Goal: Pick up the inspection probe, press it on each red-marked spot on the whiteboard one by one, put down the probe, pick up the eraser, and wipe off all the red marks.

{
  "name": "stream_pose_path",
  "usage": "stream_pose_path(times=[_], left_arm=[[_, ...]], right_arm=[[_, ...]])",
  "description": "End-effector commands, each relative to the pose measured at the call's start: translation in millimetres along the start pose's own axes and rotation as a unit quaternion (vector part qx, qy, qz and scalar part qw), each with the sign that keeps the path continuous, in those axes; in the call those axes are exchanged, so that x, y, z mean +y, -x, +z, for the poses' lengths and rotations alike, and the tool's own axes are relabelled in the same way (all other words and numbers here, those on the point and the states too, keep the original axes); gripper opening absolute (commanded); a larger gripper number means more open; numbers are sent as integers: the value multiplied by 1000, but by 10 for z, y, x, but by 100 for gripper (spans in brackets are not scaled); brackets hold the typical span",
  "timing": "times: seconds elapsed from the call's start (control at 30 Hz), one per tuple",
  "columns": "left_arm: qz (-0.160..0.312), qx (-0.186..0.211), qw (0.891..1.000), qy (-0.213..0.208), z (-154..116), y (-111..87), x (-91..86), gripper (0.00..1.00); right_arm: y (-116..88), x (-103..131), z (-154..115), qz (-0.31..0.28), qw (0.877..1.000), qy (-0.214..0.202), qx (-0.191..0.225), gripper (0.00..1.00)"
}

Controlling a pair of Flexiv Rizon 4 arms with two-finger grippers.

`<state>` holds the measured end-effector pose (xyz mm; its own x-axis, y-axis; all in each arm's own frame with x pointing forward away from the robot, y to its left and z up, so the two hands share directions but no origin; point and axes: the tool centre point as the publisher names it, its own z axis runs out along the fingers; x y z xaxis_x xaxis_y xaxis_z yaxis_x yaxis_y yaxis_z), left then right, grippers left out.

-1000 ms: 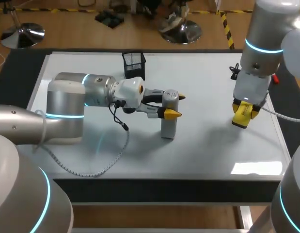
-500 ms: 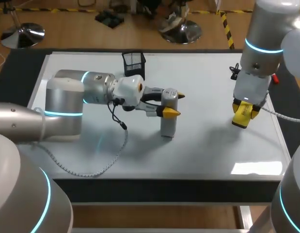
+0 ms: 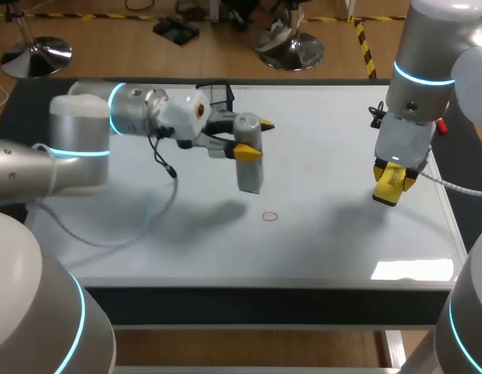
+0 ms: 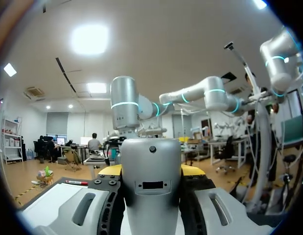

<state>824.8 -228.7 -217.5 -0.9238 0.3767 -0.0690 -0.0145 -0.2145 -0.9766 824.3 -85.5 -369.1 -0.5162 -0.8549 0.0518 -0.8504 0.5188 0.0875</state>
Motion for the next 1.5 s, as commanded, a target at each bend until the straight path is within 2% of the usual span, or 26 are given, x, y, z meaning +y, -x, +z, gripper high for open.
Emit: stream_pose_path(times=[0.03, 0.27, 0.5, 0.63, 0.77, 1.1, 1.23, 1.5], left_arm=[[-6, 32, 999, -2, -220, 29, -124, 0], [4, 45, 999, 25, -509, 66, -324, 0], [6, 47, 999, 26, -799, 46, -468, 0], [-10, 48, 998, 33, -916, 0, -489, 0], [-24, 53, 998, 16, -1042, -18, -501, 0], [-28, 74, 997, 18, -1366, 71, -557, 0], [-27, 79, 996, 33, -1399, 97, -585, 0], [-29, 86, 996, 28, -1393, 108, -580, 0]], right_arm=[[-7, -3, -9, -1, 1000, -1, 1, 0], [-7, -3, -9, -1, 1000, -1, 1, 0], [-7, -3, -9, -1, 1000, -1, 1, 0], [-7, -3, -9, -1, 1000, -1, 1, 0], [-7, -3, -9, -1, 1000, -1, 1, 0], [-7, -3, -9, -1, 1000, -1, 1, 0], [-7, -3, -9, -1, 1000, -1, 1, 0], [-7, -3, -9, -1, 1000, -1, 1, 0]])
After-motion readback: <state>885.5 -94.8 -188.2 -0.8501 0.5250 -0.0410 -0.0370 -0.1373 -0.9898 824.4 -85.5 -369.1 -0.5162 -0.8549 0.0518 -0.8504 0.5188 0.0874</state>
